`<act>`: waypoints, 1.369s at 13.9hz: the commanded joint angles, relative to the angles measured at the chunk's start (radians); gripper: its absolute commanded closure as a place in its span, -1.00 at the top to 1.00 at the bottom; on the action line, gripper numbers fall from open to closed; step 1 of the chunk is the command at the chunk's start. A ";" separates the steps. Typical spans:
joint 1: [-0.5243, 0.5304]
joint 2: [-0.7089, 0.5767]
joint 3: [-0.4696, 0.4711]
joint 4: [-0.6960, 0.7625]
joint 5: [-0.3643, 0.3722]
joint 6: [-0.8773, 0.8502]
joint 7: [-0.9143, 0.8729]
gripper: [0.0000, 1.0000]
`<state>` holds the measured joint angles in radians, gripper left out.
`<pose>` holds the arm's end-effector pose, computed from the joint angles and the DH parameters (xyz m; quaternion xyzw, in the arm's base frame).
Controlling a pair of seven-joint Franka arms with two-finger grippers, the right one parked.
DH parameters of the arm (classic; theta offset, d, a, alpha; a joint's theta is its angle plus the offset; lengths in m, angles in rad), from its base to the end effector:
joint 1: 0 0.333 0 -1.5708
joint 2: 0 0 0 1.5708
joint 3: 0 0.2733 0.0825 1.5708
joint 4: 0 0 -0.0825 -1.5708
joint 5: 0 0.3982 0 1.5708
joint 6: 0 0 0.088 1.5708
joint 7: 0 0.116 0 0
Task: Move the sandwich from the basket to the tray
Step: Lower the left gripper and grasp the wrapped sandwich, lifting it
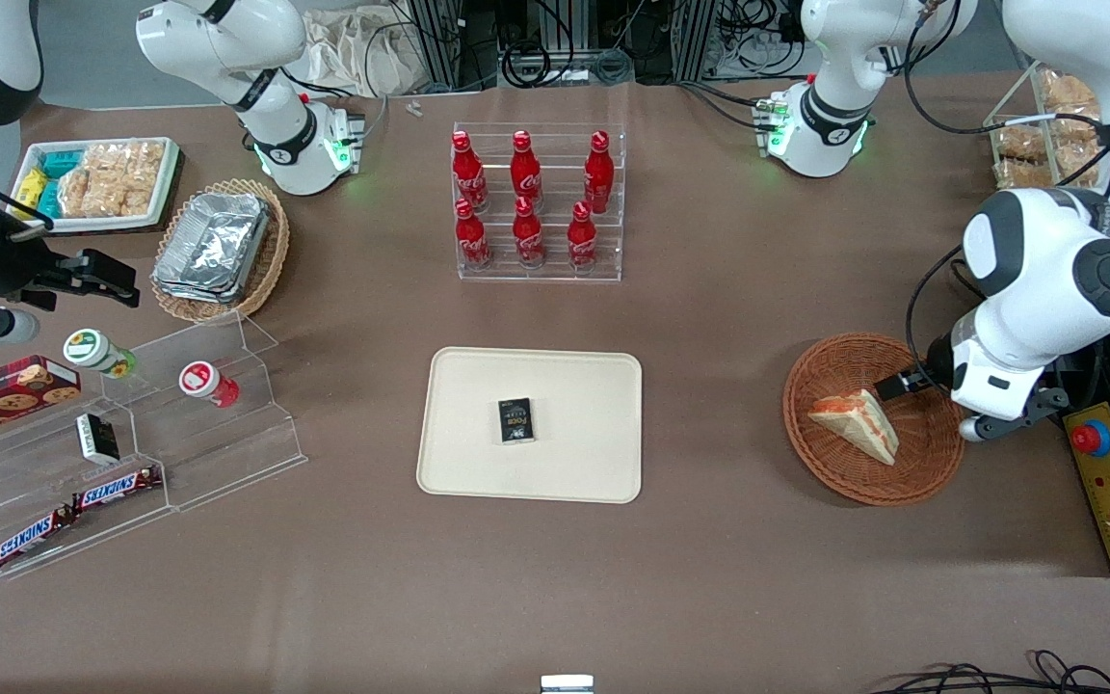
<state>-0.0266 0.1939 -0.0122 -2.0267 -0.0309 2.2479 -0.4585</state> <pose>0.5912 -0.0240 0.2965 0.9758 0.2177 0.0099 0.0163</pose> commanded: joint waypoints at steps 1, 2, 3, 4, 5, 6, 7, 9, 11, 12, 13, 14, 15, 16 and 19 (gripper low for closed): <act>-0.016 0.044 0.005 -0.012 -0.038 0.100 -0.164 0.98; -0.016 0.054 0.005 -0.015 -0.040 0.114 -0.196 0.98; -0.016 0.071 0.005 -0.017 -0.040 0.119 -0.206 0.98; -0.016 0.087 0.005 -0.015 -0.040 0.121 -0.222 0.98; -0.016 0.099 0.005 -0.015 -0.040 0.128 -0.238 0.98; -0.018 0.111 0.005 -0.017 -0.040 0.143 -0.253 0.98; -0.018 0.120 0.005 -0.017 -0.040 0.153 -0.272 0.98; -0.018 0.143 0.005 -0.020 -0.040 0.173 -0.314 0.98; -0.018 0.148 0.005 -0.058 -0.040 0.231 -0.328 0.98; -0.018 0.148 0.005 -0.073 -0.040 0.248 -0.335 0.97; -0.019 0.148 0.001 -0.078 -0.040 0.263 -0.341 0.96; -0.022 0.148 -0.003 -0.078 -0.040 0.265 -0.344 0.86; -0.022 0.148 -0.003 -0.076 -0.040 0.265 -0.356 0.49; -0.024 0.148 -0.003 -0.072 -0.040 0.263 -0.367 -0.17; -0.026 0.137 -0.005 -0.066 -0.032 0.257 -0.364 -1.00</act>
<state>-0.0397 0.3547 -0.0220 -2.0850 -0.0592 2.4952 -0.8036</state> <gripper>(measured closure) 0.458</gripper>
